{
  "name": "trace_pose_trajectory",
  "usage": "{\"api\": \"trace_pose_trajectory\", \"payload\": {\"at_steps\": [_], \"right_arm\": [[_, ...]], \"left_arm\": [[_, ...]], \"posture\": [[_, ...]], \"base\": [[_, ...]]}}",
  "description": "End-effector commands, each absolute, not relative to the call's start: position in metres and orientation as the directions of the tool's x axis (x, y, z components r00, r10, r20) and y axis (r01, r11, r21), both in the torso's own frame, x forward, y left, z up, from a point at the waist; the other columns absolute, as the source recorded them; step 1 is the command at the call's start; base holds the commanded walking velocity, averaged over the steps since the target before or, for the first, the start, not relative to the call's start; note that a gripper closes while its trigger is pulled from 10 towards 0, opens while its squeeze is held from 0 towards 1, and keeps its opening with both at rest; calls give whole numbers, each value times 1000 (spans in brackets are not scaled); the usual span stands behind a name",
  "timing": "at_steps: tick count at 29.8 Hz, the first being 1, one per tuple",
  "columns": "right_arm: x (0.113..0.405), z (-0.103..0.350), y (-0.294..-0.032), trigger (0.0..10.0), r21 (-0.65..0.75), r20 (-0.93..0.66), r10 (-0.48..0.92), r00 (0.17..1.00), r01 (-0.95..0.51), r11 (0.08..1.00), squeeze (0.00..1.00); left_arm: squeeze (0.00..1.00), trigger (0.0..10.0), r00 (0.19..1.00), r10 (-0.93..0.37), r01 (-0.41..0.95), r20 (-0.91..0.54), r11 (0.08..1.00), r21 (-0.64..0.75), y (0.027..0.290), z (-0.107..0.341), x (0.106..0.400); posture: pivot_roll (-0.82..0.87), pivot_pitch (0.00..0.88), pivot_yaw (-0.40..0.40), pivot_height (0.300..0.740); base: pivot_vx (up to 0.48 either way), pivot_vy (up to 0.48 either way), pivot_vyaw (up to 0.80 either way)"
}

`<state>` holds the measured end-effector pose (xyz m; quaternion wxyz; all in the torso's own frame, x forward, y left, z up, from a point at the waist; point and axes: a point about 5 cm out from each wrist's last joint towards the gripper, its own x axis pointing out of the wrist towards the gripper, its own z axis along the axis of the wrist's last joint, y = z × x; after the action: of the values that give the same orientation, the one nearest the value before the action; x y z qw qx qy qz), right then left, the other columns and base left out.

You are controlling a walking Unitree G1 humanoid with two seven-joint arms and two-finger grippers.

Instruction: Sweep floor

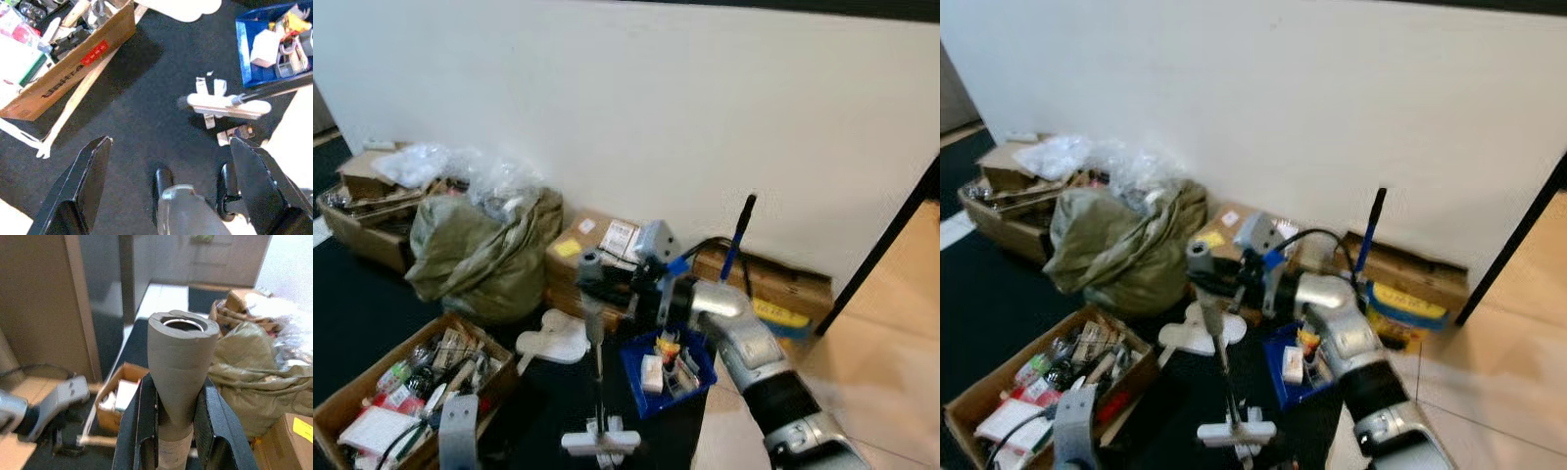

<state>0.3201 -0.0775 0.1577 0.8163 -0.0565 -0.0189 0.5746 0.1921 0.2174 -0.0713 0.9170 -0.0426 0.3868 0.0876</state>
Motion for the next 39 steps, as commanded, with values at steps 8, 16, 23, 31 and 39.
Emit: {"api": "trace_pose_trajectory", "payload": {"at_steps": [8,16,23,31,39], "right_arm": [[312,172,-69,10000,-124,-4,971,241,-963,238,0],[306,171,-70,10000,-113,-33,980,195,-975,191,0],[294,161,-71,10000,-76,-126,989,79,-995,70,0],[280,134,-69,10000,-26,-226,974,13,-1000,8,0],[285,109,-73,10000,33,-195,974,112,-992,121,0]], "left_arm": [[0,10000,659,124,-191,-742,982,-6,220,-76,184],[0,10000,655,149,-209,-740,978,12,222,-76,182],[0,10000,654,150,-204,-742,979,18,222,-76,182],[0,10000,653,143,-197,-744,980,16,221,-77,180],[0,10000,628,134,-167,-766,985,35,225,-83,164]], "posture": [[-46,0,-38,740],[-47,0,-39,740],[-48,0,-43,740],[-42,0,-45,740],[-18,71,-29,740]], "base": [[0,-285,0],[0,-232,0],[0,0,0],[0,0,0],[0,0,0]]}}
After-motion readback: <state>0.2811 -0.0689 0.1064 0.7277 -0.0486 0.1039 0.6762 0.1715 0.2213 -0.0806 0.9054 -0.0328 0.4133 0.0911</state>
